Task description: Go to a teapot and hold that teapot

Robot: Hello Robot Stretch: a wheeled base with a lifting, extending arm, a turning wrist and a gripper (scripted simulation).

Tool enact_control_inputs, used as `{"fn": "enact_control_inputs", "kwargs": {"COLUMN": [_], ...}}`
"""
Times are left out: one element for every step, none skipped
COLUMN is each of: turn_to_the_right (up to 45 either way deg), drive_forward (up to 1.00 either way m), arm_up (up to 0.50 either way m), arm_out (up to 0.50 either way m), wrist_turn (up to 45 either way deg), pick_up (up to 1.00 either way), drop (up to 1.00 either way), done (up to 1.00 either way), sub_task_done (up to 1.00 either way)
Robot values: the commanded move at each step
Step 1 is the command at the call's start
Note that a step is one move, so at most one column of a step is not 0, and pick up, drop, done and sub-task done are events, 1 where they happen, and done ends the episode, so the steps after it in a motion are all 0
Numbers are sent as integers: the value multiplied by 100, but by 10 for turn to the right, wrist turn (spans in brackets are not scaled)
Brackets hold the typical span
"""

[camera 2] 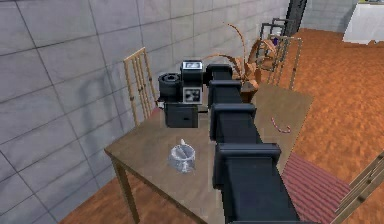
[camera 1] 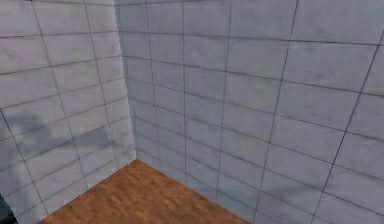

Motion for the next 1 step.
{"fn": "enact_control_inputs", "kwargs": {"turn_to_the_right": [0], "drive_forward": [0], "arm_up": [-30], "arm_out": [0], "wrist_turn": [0], "pick_up": [0], "drop": [0], "done": [0], "sub_task_done": [0]}}
